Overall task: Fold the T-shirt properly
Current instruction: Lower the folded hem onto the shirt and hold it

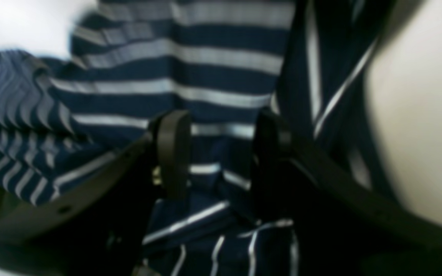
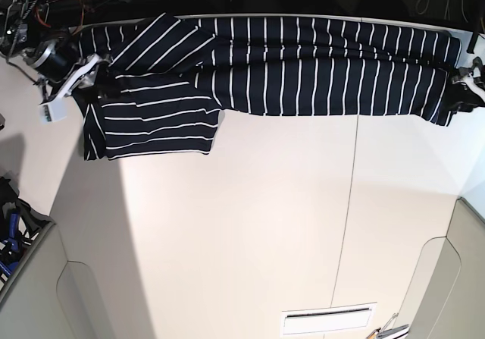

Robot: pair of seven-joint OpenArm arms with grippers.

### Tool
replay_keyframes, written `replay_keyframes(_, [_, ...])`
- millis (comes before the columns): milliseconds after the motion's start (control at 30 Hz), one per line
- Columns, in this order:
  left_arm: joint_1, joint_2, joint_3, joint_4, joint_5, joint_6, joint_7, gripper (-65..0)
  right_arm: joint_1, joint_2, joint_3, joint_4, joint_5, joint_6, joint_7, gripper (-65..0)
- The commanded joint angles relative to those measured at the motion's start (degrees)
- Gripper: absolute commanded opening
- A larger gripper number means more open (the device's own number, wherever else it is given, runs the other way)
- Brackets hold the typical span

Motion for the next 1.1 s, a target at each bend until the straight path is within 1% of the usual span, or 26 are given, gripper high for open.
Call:
replay_keyframes(0, [-0.3, -1.6, -2.1, 0.8, -1.7, 0.0, -0.8, -35.7, 0.2, 0.7, 1.2, 2.3, 1.3, 0.3, 1.0, -36.8])
replay_keyframes(67, [-0.3, -1.6, -4.9, 0.8, -3.4, 0.0, 0.2, -34.7, 0.3, 0.6, 2.5, 4.7, 1.3, 0.3, 1.1, -36.8])
replay_keyframes(167, [-0.2, -1.6, -6.9, 0.8, -7.1, -0.5, 3.5, -25.4, 0.3, 0.7, 3.3, 7.3, 2.4, 0.3, 1.1, -36.8])
replay_keyframes(200, [0.3, -1.6, -6.9, 0.8, -7.7, -0.5, 4.1, -23.5, 0.4, 0.6, 3.3, 7.6, 3.5, 0.4, 1.1, -37.0])
replay_keyframes(233, [0.9, -1.6, -6.9, 0.8, -8.2, -0.6, 4.0, -22.8, 0.4, 0.4, 3.1, 7.6, 4.5, 0.7, 1.2, -38.8])
replay_keyframes(267, [1.8, -1.6, -6.9, 0.8, -8.3, -0.7, 3.6, -22.8, 0.4, 0.1, 3.0, 7.6, 4.9, 1.3, 1.4, -43.7])
replay_keyframes(300, [2.8, -1.6, -6.9, 0.8, -8.4, -0.7, 2.8, -22.8, 0.4, -0.5, 2.8, 7.6, 4.9, 1.5, 1.4, -52.3])
replay_keyframes(333, [3.7, -1.5, -6.9, 0.7, -8.3, -0.7, 2.0, -22.8, 0.4, -1.0, 2.4, 7.5, 4.8, 1.5, 1.5, -62.3])
replay_keyframes(367, [4.7, -1.5, -6.9, 0.7, -8.3, -0.7, 1.1, -22.8, 0.4, -1.6, 2.0, 7.4, 4.5, 1.5, 1.6, -65.0])
replay_keyframes(433, [6.1, -1.0, -6.9, 0.7, -7.5, -0.7, -0.5, -22.8, 0.4, -2.6, 1.0, 6.8, 3.5, 1.5, 2.3, -65.0])
replay_keyframes(500, [6.6, 0.3, -6.9, 0.7, -5.8, -0.7, -1.7, -22.8, 0.4, -3.4, -0.1, 5.6, 1.8, 1.5, 3.8, -65.0])
replay_keyframes(600, [7.2, 3.2, -6.9, 0.7, -4.4, -1.5, -3.5, -22.8, 0.4, -3.3, -2.1, 2.6, -0.6, 1.5, 5.7, -65.0])
replay_keyframes(700, [7.3, 4.8, -6.9, 0.4, -2.1, -1.5, -4.3, -22.8, 0.6, -3.3, -3.8, -0.9, -0.9, 1.5, 6.1, -65.0])
replay_keyframes(833, [7.3, 5.0, -6.9, -2.1, -1.9, -1.5, -5.2, -22.8, 0.6, -3.3, -4.7, -4.5, -0.9, 1.5, 6.1, -65.0])
replay_keyframes(1000, [7.3, 5.1, -6.9, -5.5, 0.4, -1.8, -8.9, -22.8, 0.6, -3.3, -4.7, -6.9, -0.9, 1.5, 6.1, -65.0])
replay_keyframes(1067, [7.3, 5.1, -6.9, -5.8, 1.0, -1.8, -9.0, -22.8, 0.6, -3.3, -4.7, -7.4, -0.9, 1.5, 6.3, -65.0])
